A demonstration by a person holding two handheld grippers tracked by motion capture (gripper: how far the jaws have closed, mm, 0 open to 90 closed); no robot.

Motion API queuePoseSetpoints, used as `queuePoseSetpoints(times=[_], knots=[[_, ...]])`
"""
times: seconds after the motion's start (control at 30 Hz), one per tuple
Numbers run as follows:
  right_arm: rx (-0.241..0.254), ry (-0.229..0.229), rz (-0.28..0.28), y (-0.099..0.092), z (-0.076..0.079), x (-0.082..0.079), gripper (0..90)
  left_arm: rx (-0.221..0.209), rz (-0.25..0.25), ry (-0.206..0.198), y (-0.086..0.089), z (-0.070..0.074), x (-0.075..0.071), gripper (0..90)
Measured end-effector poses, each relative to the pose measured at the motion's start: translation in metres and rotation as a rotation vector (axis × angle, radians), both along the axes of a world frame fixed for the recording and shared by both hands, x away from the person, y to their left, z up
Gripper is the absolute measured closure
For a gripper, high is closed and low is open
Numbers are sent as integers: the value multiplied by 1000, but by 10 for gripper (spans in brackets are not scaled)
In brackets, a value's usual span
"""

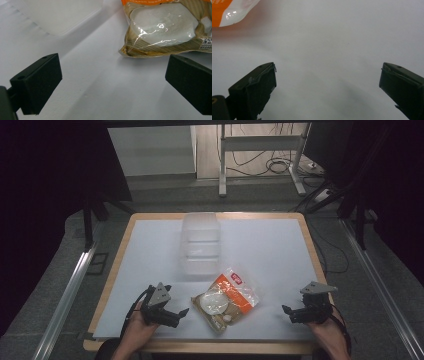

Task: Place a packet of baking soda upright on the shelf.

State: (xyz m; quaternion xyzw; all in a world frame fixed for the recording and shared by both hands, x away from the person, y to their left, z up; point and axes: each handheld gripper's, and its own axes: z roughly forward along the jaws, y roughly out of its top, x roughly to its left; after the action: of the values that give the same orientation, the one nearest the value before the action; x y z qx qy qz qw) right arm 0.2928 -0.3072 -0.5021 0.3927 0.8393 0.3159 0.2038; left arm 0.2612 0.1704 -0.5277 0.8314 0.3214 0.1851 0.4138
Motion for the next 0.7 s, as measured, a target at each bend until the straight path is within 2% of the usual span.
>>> queuePoseSetpoints(times=[0.7], knots=[[-3,7,30,10,0,-2,14,20,-15,2,-2,-1,0,9]])
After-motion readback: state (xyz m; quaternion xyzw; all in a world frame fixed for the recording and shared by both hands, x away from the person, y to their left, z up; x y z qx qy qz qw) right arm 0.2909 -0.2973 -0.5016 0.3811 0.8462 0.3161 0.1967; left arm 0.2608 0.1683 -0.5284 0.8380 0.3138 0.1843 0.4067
